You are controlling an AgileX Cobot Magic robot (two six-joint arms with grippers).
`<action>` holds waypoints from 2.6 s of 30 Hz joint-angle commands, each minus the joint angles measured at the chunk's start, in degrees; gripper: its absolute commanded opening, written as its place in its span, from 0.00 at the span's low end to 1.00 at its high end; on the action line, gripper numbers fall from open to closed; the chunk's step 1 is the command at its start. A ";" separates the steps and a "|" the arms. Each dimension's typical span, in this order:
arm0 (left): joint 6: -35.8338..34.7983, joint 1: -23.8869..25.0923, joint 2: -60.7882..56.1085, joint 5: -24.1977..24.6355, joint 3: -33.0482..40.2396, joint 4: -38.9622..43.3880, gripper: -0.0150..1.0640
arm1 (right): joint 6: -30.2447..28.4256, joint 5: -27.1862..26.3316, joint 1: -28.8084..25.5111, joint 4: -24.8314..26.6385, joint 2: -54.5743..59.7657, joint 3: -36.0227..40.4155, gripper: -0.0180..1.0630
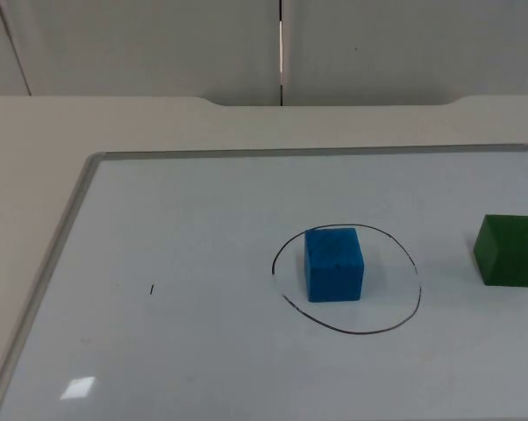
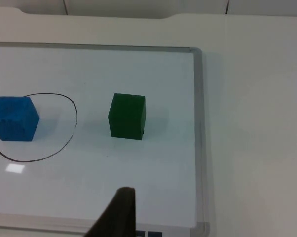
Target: Push the two cubes into the marked area.
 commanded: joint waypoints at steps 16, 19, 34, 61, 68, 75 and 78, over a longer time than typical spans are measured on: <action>0.55 0.16 -0.27 -0.26 0.66 2.38 0.01 | -0.03 -0.29 0.20 -0.23 -0.20 0.01 0.88; 0.55 0.16 -0.27 -0.26 0.66 2.38 0.01 | -0.03 -0.29 0.20 -0.23 -0.20 0.01 0.88; 0.55 0.16 -0.27 -0.26 0.66 2.38 0.01 | -0.03 -1.00 0.20 0.05 11.78 -1.87 0.88; 0.55 0.16 -0.27 -0.26 0.66 2.38 0.01 | 3.00 -23.03 0.20 0.21 68.55 -19.52 0.01; 0.42 0.16 -0.27 -0.26 0.66 2.38 0.01 | 3.00 -28.51 0.20 0.21 79.82 -19.52 0.01; -0.11 0.16 -0.27 -0.26 0.66 1.87 0.01 | 3.00 -29.90 0.20 0.21 89.11 -20.43 0.01; -0.11 0.16 -0.27 -0.26 0.66 1.87 0.01 | 3.00 -28.24 0.20 0.21 92.36 -22.61 0.01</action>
